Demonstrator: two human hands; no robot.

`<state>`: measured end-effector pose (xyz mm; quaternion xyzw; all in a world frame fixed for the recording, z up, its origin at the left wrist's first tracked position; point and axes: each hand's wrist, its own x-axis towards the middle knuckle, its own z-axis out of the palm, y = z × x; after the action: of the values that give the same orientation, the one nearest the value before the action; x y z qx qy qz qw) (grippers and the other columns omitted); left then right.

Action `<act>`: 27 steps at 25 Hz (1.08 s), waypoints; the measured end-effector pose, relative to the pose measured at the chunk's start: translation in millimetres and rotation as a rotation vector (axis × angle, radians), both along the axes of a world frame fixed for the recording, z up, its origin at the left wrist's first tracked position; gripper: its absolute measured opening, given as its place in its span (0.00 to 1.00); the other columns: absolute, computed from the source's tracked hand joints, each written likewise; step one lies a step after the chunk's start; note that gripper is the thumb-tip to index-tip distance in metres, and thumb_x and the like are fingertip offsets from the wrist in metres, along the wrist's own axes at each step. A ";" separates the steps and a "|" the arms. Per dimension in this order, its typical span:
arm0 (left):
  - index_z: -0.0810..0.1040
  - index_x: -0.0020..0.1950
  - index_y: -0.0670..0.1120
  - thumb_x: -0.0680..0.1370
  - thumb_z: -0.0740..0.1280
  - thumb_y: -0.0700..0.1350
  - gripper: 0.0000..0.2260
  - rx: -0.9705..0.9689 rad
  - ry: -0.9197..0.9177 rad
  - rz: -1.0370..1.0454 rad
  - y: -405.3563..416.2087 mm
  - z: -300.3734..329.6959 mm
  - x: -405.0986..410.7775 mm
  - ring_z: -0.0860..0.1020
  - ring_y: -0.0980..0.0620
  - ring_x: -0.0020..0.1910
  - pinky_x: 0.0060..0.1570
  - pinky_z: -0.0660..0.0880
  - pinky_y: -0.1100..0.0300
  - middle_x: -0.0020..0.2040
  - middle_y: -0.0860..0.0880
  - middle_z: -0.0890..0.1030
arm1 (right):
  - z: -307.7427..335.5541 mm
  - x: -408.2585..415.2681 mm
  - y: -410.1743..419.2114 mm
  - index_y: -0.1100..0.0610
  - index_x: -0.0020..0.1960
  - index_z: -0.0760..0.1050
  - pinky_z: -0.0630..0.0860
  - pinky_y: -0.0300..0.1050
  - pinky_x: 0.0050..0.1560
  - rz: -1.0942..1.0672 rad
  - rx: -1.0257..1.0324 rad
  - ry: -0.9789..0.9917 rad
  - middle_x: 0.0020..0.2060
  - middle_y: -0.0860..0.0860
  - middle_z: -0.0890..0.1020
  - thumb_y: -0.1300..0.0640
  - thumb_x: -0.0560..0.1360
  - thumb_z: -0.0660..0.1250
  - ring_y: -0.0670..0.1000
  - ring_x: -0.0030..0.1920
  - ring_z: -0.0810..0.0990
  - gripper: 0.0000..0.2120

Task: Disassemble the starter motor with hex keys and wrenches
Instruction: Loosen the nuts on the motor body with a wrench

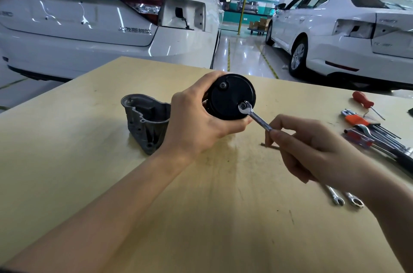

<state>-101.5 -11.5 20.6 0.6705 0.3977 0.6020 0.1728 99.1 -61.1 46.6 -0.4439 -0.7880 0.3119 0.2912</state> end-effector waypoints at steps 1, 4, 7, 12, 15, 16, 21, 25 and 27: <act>0.79 0.56 0.49 0.60 0.83 0.47 0.27 0.002 0.000 0.000 -0.5 0.1 0.4 0.82 0.55 0.45 0.48 0.80 0.56 0.45 0.55 0.83 | 0.7 0.5 0.2 0.48 0.42 0.73 0.63 0.34 0.22 -0.006 0.008 -0.018 0.18 0.53 0.73 0.46 0.78 0.57 0.45 0.19 0.63 0.10; 0.80 0.56 0.49 0.60 0.83 0.47 0.27 0.001 -0.001 0.007 -0.6 0.7 0.4 0.82 0.55 0.46 0.48 0.80 0.55 0.45 0.55 0.83 | -1.8 -4.0 -0.6 0.49 0.42 0.72 0.63 0.33 0.23 -0.005 0.031 -0.020 0.17 0.53 0.72 0.47 0.78 0.56 0.44 0.18 0.64 0.10; 0.80 0.56 0.48 0.60 0.82 0.48 0.27 0.008 -0.003 0.020 0.3 0.5 0.6 0.82 0.55 0.45 0.48 0.80 0.56 0.45 0.55 0.83 | -4.8 -5.2 0.2 0.53 0.43 0.72 0.63 0.34 0.24 -0.022 0.064 -0.005 0.18 0.52 0.70 0.52 0.81 0.56 0.44 0.19 0.64 0.11; 0.79 0.56 0.50 0.60 0.83 0.47 0.27 0.036 0.030 0.006 -1.9 -0.8 1.3 0.81 0.59 0.44 0.49 0.79 0.62 0.44 0.58 0.82 | 5.4 5.2 1.0 0.56 0.39 0.79 0.58 0.32 0.23 -0.108 0.144 0.077 0.19 0.51 0.65 0.49 0.73 0.65 0.47 0.22 0.59 0.12; 0.78 0.58 0.50 0.60 0.82 0.48 0.28 0.043 0.125 -0.038 -7.4 -4.5 2.6 0.81 0.59 0.45 0.49 0.79 0.61 0.45 0.57 0.82 | 14.5 14.6 -2.4 0.51 0.37 0.82 0.60 0.39 0.24 -0.154 0.171 0.060 0.19 0.54 0.74 0.42 0.64 0.70 0.52 0.22 0.66 0.12; 0.78 0.58 0.49 0.60 0.82 0.48 0.28 0.051 0.164 -0.052 -9.1 -5.1 3.6 0.80 0.59 0.45 0.50 0.78 0.61 0.46 0.58 0.82 | 17.4 18.3 -2.3 0.49 0.36 0.83 0.62 0.38 0.24 -0.187 0.176 0.060 0.21 0.55 0.77 0.42 0.61 0.72 0.52 0.22 0.69 0.11; 0.78 0.60 0.49 0.61 0.80 0.50 0.29 0.074 0.235 -0.079 -12.0 -5.8 3.7 0.79 0.61 0.47 0.50 0.77 0.66 0.47 0.59 0.81 | 20.5 25.6 0.3 0.50 0.34 0.82 0.68 0.31 0.27 -0.361 0.272 0.117 0.27 0.49 0.81 0.44 0.53 0.79 0.43 0.24 0.73 0.15; 0.78 0.62 0.46 0.60 0.82 0.44 0.32 0.070 0.347 -0.100 -14.6 -8.7 6.0 0.80 0.57 0.50 0.53 0.76 0.60 0.52 0.54 0.82 | 20.1 22.5 -1.3 0.45 0.38 0.80 0.68 0.30 0.34 -0.360 0.564 0.020 0.34 0.43 0.77 0.44 0.60 0.78 0.46 0.33 0.74 0.11; 0.77 0.63 0.44 0.61 0.81 0.43 0.32 0.092 0.415 -0.116 -14.5 -10.5 6.4 0.80 0.55 0.51 0.54 0.77 0.58 0.54 0.52 0.82 | 18.7 22.1 0.1 0.46 0.42 0.80 0.69 0.32 0.38 -0.284 0.616 -0.018 0.38 0.44 0.75 0.47 0.63 0.77 0.48 0.36 0.73 0.11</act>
<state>-95.1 -26.0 10.1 0.8090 0.3574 0.4577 0.0907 121.2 -61.0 65.3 -0.4432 -0.7779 0.0117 0.4453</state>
